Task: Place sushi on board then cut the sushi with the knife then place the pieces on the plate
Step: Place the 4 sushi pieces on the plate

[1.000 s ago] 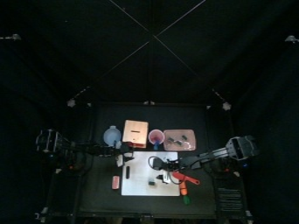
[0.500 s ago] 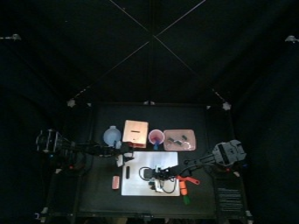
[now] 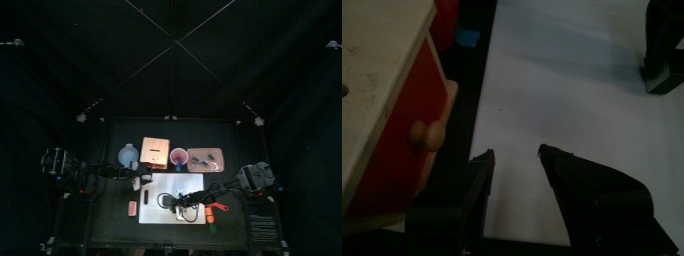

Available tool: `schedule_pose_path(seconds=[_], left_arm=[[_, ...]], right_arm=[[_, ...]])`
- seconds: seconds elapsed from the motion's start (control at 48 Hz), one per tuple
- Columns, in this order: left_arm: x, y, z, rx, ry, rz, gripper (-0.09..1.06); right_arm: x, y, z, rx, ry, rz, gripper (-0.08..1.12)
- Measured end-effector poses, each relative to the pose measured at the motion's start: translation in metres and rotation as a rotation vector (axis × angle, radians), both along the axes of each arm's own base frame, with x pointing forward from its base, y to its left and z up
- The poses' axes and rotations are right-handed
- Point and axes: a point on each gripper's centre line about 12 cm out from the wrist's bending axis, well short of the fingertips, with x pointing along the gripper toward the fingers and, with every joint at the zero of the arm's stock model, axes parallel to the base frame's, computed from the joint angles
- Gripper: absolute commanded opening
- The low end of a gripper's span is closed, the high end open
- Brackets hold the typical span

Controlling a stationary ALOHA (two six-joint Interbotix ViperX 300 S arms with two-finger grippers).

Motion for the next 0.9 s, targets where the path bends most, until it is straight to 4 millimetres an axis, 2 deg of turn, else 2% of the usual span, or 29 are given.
schedule_pose_path(seconds=[0.104,0.188,0.438,0.521,0.667,0.771,0.896], left_arm=[[0.000,0.000,0.000,0.000,0.000,0.000,0.80],[0.000,0.000,0.000,0.000,-0.002,0.000,0.80],[0.000,0.000,0.000,0.000,0.000,-0.002,0.80],[0.000,0.000,0.000,0.000,-0.002,0.000,0.80],[-0.001,-0.001,0.000,0.000,0.002,-0.002,0.80],[-0.001,0.000,0.000,-0.001,0.001,0.001,0.80],[-0.001,0.000,0.000,0.001,0.002,0.001,0.80]], right_arm=[[-0.007,-0.010,0.006,-0.006,0.025,-0.019,0.62],[-0.018,-0.024,0.018,-0.009,0.043,-0.044,0.62],[-0.073,-0.085,0.052,-0.004,0.047,-0.186,0.62],[-0.096,-0.109,0.054,0.000,0.053,-0.263,0.62],[-0.146,-0.152,0.044,-0.005,0.097,-0.412,0.63],[-0.174,-0.171,0.035,0.001,0.129,-0.509,0.63],[-0.197,-0.188,0.033,0.002,0.129,-0.601,0.63]])
